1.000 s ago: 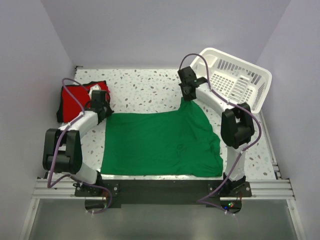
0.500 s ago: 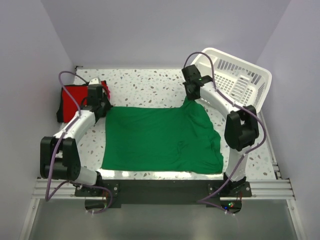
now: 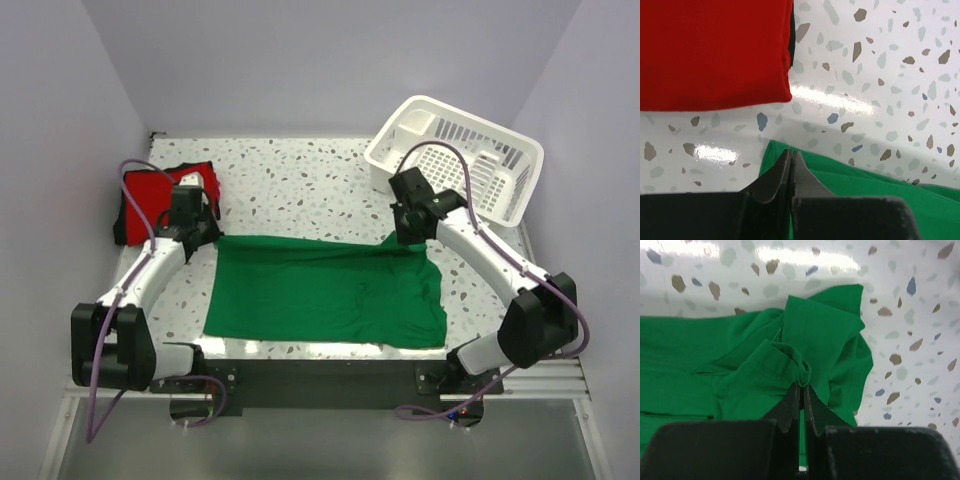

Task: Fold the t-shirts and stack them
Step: Fold the tshirt

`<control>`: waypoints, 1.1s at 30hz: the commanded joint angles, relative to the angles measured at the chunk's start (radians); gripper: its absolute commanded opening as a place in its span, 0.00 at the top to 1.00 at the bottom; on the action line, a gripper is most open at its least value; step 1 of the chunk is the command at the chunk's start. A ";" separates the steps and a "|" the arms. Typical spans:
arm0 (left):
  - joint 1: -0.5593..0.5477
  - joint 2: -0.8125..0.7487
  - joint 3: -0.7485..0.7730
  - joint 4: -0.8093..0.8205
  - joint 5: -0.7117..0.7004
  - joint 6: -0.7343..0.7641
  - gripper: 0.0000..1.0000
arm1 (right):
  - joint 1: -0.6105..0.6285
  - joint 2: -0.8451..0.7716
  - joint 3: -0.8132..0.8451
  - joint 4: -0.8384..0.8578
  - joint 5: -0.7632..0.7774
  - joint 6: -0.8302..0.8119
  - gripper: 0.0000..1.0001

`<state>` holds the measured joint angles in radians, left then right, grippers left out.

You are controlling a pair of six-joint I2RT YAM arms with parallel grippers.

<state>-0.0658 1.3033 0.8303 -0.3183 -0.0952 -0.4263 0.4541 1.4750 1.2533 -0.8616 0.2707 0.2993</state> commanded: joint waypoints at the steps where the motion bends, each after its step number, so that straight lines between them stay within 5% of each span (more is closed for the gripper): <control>1: 0.006 -0.067 -0.011 -0.044 0.026 0.015 1.00 | 0.023 -0.102 -0.066 -0.072 -0.011 0.089 1.00; 11: 0.006 -0.137 -0.017 -0.235 0.011 0.006 1.00 | 0.095 -0.278 -0.202 -0.154 -0.013 0.210 1.00; 28: 0.006 -0.252 -0.016 -0.470 -0.021 -0.109 0.99 | 0.340 -0.349 -0.327 -0.228 0.012 0.415 1.00; 31: 0.006 -0.303 -0.017 -0.519 -0.020 -0.124 0.60 | 0.389 -0.347 -0.360 -0.234 -0.001 0.439 1.00; 33: 0.006 -0.346 -0.007 -0.544 -0.020 -0.137 0.38 | 0.434 -0.354 -0.371 -0.241 -0.008 0.455 0.87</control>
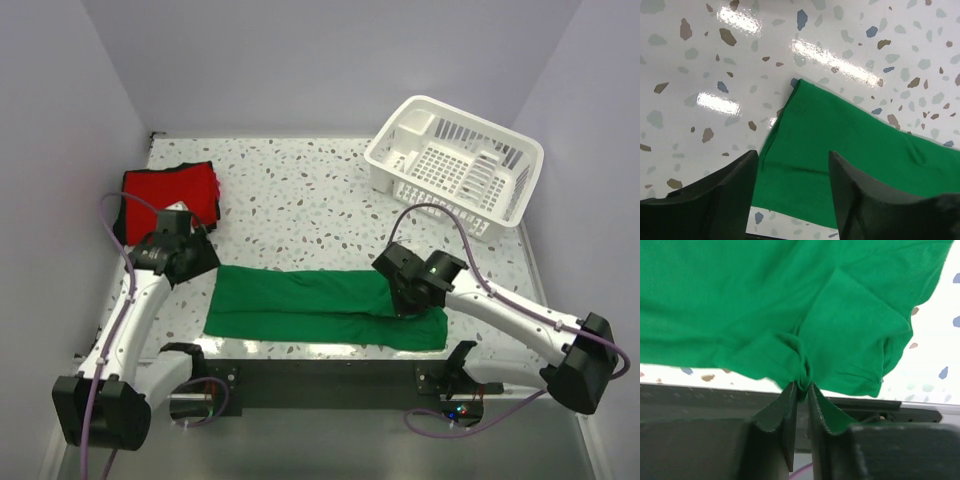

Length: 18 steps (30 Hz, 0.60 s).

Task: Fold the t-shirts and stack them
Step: Fold the tshirt

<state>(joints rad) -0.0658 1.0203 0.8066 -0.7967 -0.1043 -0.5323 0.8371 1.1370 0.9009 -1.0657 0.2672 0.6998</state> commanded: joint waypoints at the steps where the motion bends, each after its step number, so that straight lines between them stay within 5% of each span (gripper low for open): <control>1: 0.006 -0.072 0.023 -0.071 -0.011 -0.035 0.35 | 0.062 -0.025 -0.017 -0.054 -0.005 0.059 0.80; 5: 0.004 -0.085 0.054 -0.046 0.018 -0.037 0.30 | 0.069 -0.087 0.018 -0.089 0.007 0.066 0.54; 8: 0.004 -0.037 0.039 0.028 0.078 -0.034 0.30 | 0.071 -0.114 0.053 -0.086 0.058 0.076 0.45; 14: -0.015 0.085 -0.014 0.223 0.121 -0.046 0.28 | -0.010 -0.020 0.055 -0.008 0.141 0.041 0.43; 18: -0.012 0.198 -0.006 0.267 0.068 -0.002 0.28 | -0.234 0.010 0.021 0.128 0.084 -0.058 0.48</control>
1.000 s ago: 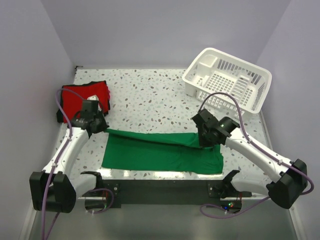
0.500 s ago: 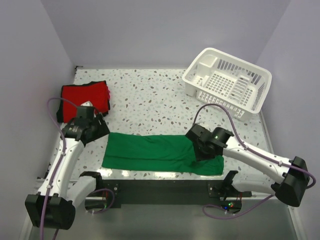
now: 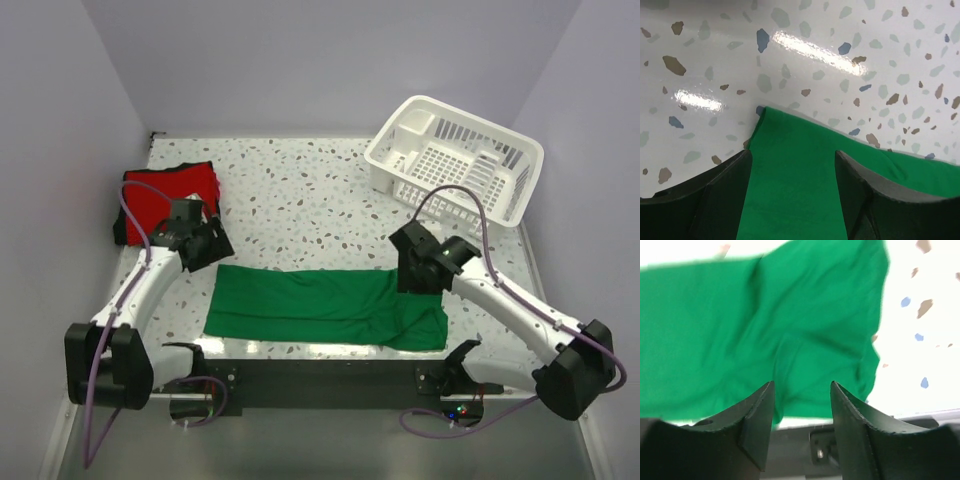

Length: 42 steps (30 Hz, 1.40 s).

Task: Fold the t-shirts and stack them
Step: Fold the tshirt

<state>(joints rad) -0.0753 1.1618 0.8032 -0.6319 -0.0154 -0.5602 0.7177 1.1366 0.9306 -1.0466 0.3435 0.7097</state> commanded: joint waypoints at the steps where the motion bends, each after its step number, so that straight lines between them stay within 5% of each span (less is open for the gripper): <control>1: -0.003 0.076 0.002 0.122 -0.029 0.037 0.29 | -0.148 0.020 -0.012 0.158 -0.003 -0.087 0.49; 8: 0.003 0.211 0.030 0.164 -0.080 0.083 0.33 | -0.325 0.140 -0.004 0.270 -0.078 -0.196 0.50; 27: 0.006 0.323 0.013 0.215 -0.017 0.056 0.46 | -0.508 0.284 -0.064 0.434 -0.164 -0.237 0.56; 35: 0.011 0.365 0.016 0.222 -0.015 0.060 0.75 | -0.511 0.344 -0.059 0.476 -0.147 -0.245 0.63; 42: 0.026 0.383 0.017 0.222 -0.021 0.068 0.96 | -0.512 0.361 -0.072 0.493 -0.109 -0.234 0.80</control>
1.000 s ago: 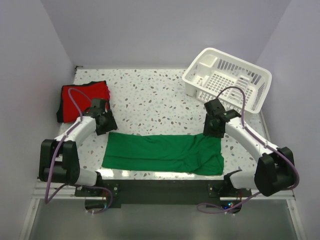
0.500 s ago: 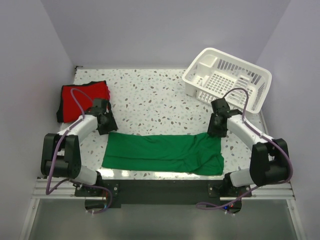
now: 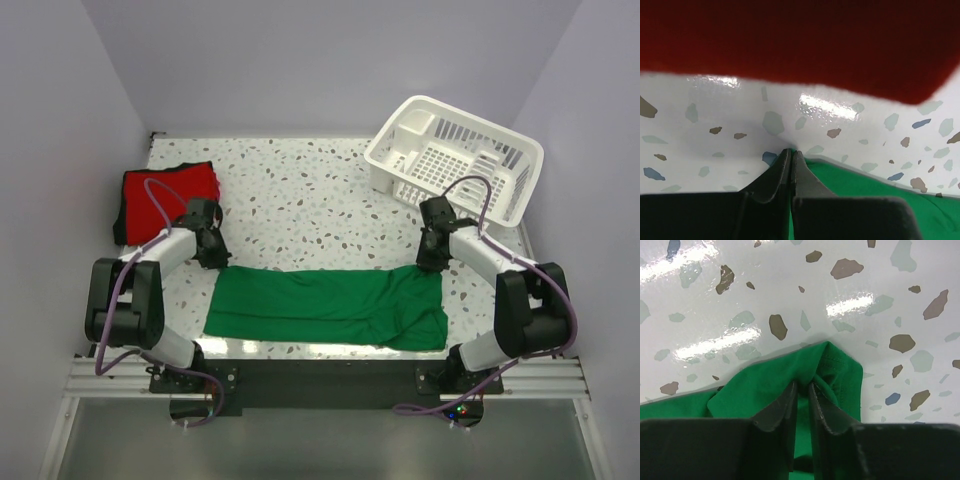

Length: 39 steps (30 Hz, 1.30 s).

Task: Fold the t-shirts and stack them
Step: Fold the tshirt

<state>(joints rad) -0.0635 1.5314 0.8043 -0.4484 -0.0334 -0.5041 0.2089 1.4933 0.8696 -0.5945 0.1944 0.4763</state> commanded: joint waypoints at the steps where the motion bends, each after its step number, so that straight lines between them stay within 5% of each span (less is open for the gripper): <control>1: 0.019 0.013 0.016 0.039 -0.006 0.013 1.00 | -0.003 0.004 -0.011 0.042 0.045 0.001 0.83; 5: 0.040 0.007 0.015 0.036 -0.022 0.021 1.00 | -0.003 0.012 -0.009 0.039 0.080 0.005 1.00; 32: 0.064 -0.149 -0.024 0.013 -0.129 -0.045 1.00 | -0.003 -0.042 0.009 -0.039 0.197 -0.019 1.00; 35: 0.064 -0.160 0.004 0.007 -0.119 -0.034 0.76 | -0.003 -0.057 0.046 -0.059 0.166 -0.037 1.00; 36: 0.064 -0.165 0.012 0.002 -0.112 -0.031 0.59 | -0.003 -0.062 0.057 -0.065 0.160 -0.048 1.00; 39: 0.064 -0.189 0.048 -0.030 -0.106 -0.034 0.34 | -0.003 -0.085 0.092 -0.100 0.119 -0.053 0.76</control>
<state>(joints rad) -0.0093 1.3899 0.7902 -0.4713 -0.1280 -0.5354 0.2081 1.4643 0.8986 -0.6613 0.3363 0.4477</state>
